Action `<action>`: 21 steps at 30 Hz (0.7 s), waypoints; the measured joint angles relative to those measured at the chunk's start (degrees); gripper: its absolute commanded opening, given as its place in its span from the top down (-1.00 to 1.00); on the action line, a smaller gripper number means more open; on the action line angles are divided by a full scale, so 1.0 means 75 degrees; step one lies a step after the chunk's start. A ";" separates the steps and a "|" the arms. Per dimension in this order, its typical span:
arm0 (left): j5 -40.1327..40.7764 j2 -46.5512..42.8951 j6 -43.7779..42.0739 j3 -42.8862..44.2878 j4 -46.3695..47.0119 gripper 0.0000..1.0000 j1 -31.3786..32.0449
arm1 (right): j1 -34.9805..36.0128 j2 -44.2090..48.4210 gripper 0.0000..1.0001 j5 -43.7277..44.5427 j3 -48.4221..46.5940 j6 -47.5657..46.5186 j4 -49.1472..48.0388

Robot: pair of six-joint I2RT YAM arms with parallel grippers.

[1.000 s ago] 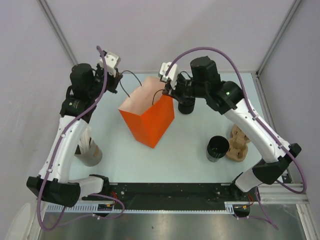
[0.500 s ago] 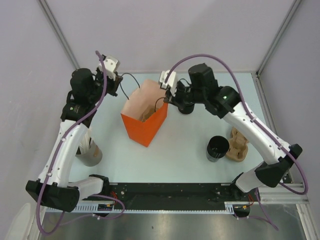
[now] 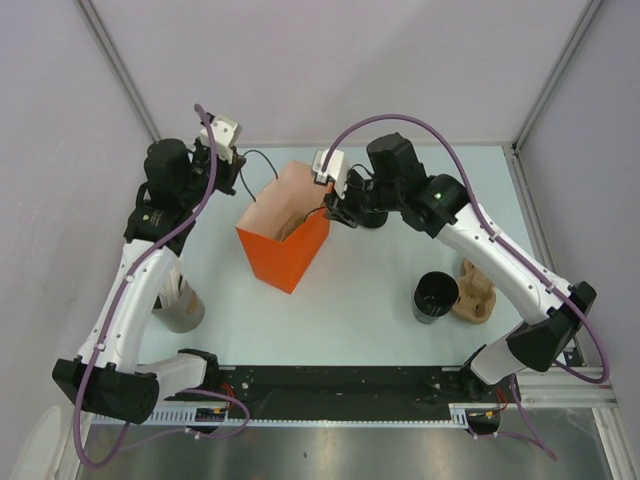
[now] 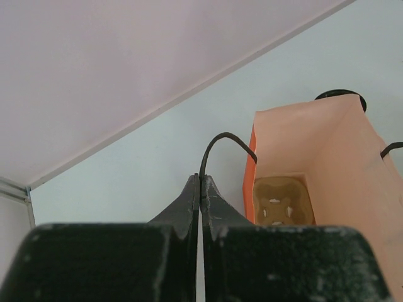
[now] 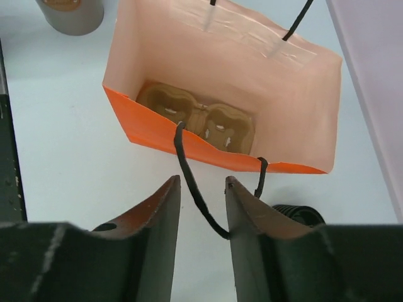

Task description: Pack the takeout coffee

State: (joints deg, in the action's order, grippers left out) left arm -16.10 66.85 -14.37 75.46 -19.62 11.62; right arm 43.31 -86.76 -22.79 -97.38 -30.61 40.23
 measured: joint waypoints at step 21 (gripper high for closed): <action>0.1559 0.0498 0.0055 0.0367 0.0233 0.99 0.0000 | -0.0414 0.0152 -1.00 -0.0376 -0.1195 0.0026 0.0513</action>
State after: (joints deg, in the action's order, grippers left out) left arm -4.40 70.59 -13.96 78.22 -17.87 11.62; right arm 40.21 -85.62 -25.61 -106.34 -30.41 44.07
